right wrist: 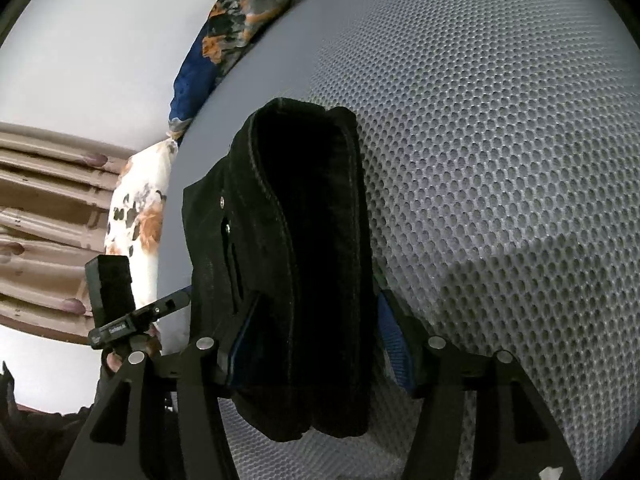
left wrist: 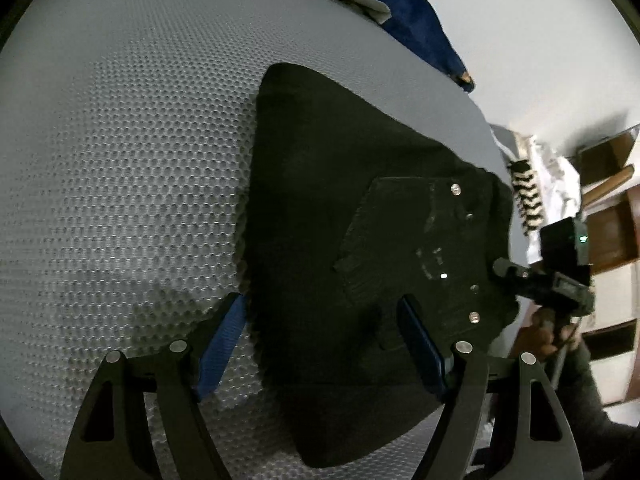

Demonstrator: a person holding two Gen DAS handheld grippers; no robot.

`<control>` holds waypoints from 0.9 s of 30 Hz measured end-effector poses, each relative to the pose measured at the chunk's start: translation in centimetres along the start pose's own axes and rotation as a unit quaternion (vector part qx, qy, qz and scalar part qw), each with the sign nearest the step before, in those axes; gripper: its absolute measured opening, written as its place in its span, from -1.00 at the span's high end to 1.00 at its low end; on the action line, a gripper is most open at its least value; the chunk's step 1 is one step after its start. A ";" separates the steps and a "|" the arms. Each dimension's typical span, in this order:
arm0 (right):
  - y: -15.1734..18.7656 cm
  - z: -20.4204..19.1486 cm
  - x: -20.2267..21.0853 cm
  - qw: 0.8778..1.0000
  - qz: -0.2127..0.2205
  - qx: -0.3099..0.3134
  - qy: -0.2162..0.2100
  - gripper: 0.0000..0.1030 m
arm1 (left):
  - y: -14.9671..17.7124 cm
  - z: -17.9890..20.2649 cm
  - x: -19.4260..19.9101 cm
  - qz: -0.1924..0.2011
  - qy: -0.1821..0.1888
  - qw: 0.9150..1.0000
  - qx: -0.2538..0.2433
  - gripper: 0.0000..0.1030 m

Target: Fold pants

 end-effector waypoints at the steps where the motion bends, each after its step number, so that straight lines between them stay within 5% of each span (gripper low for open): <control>1: -0.2 0.0 -0.1 1.000 -0.001 0.002 -0.004 -0.07 | 0.0 0.0 0.0 0.000 0.007 1.000 0.003 -0.49; 16: -3.2 -1.4 -2.8 0.998 0.002 -0.012 -0.069 0.05 | -4.3 3.3 -3.3 0.008 0.020 1.000 0.016 -0.45; 19: -3.1 -1.7 -3.0 0.998 0.019 -0.019 -0.055 0.33 | -4.7 3.3 -3.6 0.013 -0.007 1.000 0.024 -0.10; 23: -3.1 -3.4 -2.4 0.998 0.045 -0.009 -0.046 0.46 | -4.7 3.1 -3.1 0.022 -0.011 0.999 0.041 0.45; 27: -3.3 -5.1 -1.8 0.997 0.058 -0.006 -0.046 0.53 | -4.9 4.1 -2.4 0.034 -0.023 0.999 0.016 0.62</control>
Point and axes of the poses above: each gripper's, at about its wrist camera, not at the fingertips, and x roughly against the way its jaws point, z to its right, y to its underside, the point moved 7 cm from there along -x, roughly the way its jaws point
